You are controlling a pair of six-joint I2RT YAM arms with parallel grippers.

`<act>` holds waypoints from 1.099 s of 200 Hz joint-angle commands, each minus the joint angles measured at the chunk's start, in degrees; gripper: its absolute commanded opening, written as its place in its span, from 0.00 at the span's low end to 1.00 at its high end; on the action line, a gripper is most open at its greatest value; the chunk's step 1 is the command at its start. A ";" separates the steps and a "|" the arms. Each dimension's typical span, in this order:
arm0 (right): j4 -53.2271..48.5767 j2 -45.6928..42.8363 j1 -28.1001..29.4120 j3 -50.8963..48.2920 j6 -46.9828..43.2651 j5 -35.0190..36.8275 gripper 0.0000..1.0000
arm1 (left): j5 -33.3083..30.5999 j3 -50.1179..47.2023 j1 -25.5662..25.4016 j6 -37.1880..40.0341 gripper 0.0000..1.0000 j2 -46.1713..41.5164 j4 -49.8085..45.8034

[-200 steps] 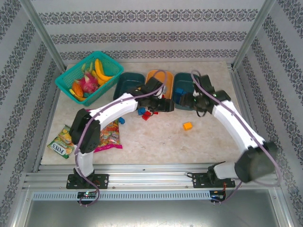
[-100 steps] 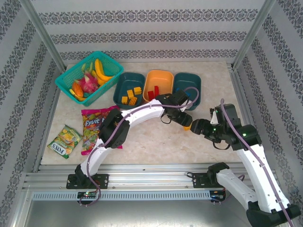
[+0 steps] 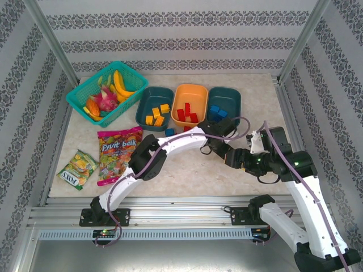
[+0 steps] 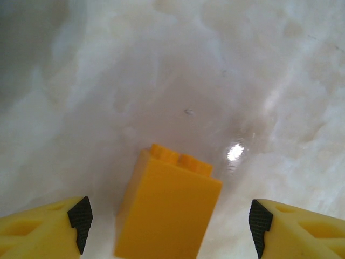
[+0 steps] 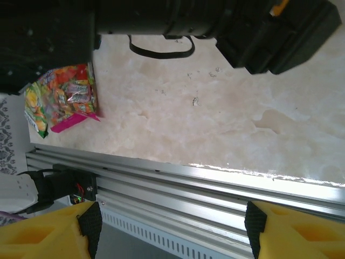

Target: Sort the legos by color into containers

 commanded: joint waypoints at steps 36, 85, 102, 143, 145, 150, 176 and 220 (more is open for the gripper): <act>-2.41 1.12 -1.07 2.66 -4.11 -1.67 0.72 | -7.36 4.75 -1.25 0.52 0.68 4.35 -3.41; -1.90 0.46 -1.56 3.23 -4.20 -1.68 0.70 | -8.10 5.85 -1.26 -0.63 0.41 4.90 -3.92; -0.73 -0.44 -1.65 3.70 -3.83 -1.35 0.70 | -8.83 6.11 -1.14 -1.54 0.36 4.09 -4.35; 7.46 -4.91 -1.74 3.60 -0.03 3.53 0.70 | -7.71 5.59 1.35 -5.83 0.31 -1.40 -4.24; 7.98 -5.12 -1.75 3.39 0.26 3.98 0.70 | -7.52 5.46 1.60 -6.13 0.31 -1.83 -4.22; 9.28 -5.79 -1.74 2.94 1.05 5.24 0.71 | -6.91 4.94 2.23 -6.98 0.31 -2.86 -3.99; 16.79 -8.68 -1.74 -0.11 3.58 11.62 0.72 | -4.03 1.06 6.32 -10.76 0.30 -8.71 -2.57; 30.46 -6.44 -1.99 -5.05 4.67 12.76 0.76 | -0.08 -6.17 14.00 -12.83 0.28 -18.67 -2.95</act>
